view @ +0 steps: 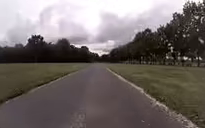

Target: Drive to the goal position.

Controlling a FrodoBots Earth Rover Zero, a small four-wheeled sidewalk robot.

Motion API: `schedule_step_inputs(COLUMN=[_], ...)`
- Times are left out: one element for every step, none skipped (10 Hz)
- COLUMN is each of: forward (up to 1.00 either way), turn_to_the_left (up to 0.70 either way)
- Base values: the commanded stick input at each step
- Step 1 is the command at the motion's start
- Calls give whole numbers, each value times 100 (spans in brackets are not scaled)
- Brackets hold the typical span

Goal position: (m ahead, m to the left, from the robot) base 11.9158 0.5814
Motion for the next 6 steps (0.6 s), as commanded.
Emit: schedule_step_inputs(forward=[70,70,70,70,70,70], turn_to_the_left=[0,0,0,0,0,0])
